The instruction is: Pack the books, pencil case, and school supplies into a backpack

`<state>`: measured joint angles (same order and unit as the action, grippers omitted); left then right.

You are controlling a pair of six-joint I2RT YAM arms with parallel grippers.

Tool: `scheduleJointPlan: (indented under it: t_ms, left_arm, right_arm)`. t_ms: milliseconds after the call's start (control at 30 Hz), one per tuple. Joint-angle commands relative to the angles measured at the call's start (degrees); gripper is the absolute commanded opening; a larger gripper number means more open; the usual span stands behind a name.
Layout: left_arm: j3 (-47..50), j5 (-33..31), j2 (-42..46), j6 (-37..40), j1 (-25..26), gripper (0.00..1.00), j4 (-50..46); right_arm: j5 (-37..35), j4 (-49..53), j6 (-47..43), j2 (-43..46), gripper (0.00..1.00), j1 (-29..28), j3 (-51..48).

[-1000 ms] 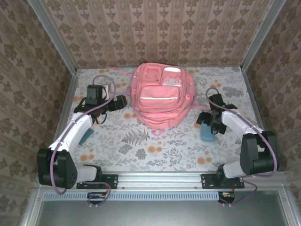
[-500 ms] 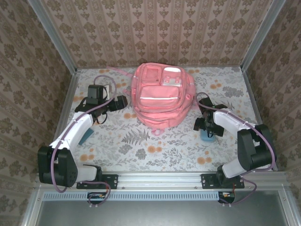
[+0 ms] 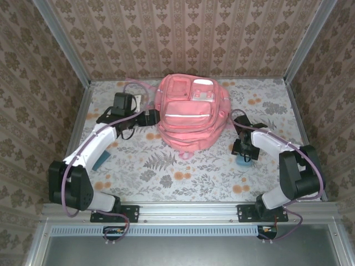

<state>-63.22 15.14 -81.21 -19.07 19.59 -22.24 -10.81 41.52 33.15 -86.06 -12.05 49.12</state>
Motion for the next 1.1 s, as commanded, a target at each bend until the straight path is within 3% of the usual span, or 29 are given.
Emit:
scheduleJointPlan:
  t_ms: [0, 133, 333, 667, 1067]
  left_arm:
    - [-5.47, 1.44, -3.46, 7.19, 3.77, 0.96, -3.19]
    - [-11.97, 1.75, -9.67, 19.81, 10.76, 0.88, -6.35]
    - [-19.76, 0.77, -18.27, 38.54, 15.94, 0.81, -11.42]
    - [-33.55, 3.17, -31.12, 51.70, 16.53, 0.70, -25.91]
    - [-40.79, -1.50, -36.74, 55.06, 16.35, 0.55, -26.87]
  right_arm:
    - [-1.11, -0.94, -0.92, 5.02, 0.64, 0.11, -0.35]
    - [0.74, -0.43, -2.24, 9.56, 0.64, 0.86, 0.89]
    - [3.88, -0.03, -3.68, 11.98, 0.65, 1.42, 2.72]
    - [8.27, -1.42, -3.66, 14.25, 0.65, 1.88, 2.78]
    - [11.47, -2.93, -2.29, 14.17, 0.65, 1.86, 2.79]
